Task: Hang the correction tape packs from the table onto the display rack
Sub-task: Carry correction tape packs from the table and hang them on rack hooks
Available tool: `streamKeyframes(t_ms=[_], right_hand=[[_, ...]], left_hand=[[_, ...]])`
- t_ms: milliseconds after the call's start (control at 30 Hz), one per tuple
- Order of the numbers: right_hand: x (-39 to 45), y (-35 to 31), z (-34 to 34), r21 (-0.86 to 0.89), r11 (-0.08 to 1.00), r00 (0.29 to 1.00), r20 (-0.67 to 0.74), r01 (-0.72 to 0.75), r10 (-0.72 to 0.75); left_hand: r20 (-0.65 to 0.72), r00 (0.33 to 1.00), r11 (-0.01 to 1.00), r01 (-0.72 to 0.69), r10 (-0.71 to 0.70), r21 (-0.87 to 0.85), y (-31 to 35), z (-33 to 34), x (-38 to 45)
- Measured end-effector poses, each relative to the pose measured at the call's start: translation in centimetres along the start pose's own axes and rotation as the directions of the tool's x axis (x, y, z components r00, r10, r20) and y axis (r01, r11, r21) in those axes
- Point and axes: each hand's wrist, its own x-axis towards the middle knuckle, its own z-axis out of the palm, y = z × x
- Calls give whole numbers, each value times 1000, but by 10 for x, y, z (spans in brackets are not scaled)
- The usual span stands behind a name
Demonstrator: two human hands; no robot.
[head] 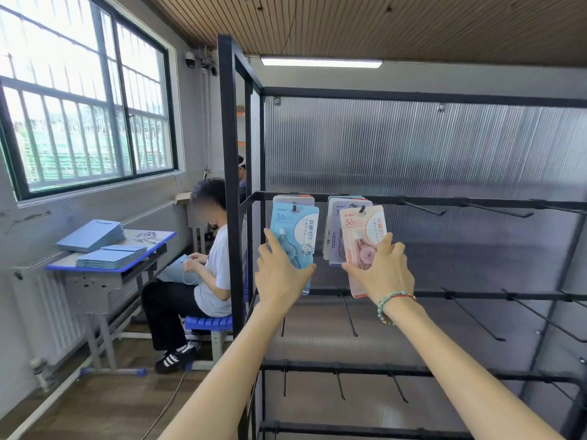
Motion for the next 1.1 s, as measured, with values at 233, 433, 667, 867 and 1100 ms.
streamKeyframes(t_ms=[233,433,667,867,1100], right_hand=[[3,1,5,11,1000,1000,-12,3,-3],[11,-1,14,6,1000,1000,-5,1,-1],[36,-9,34,53,998,999,-6,-32,33],[59,-13,44,44,998,999,2,-51,51],[60,-11,49,62,997,999,-21,-38,40]], left_hand=[[7,1000,1000,24,-24,-12,-2,7,6],[-3,999,997,47,-47,-64,-4,23,17],[-30,997,994,67,-70,-86,-10,44,41],[-31,996,992,83,-87,-100,-12,56,55],[-30,996,990,84,-88,-118,-15,56,56]])
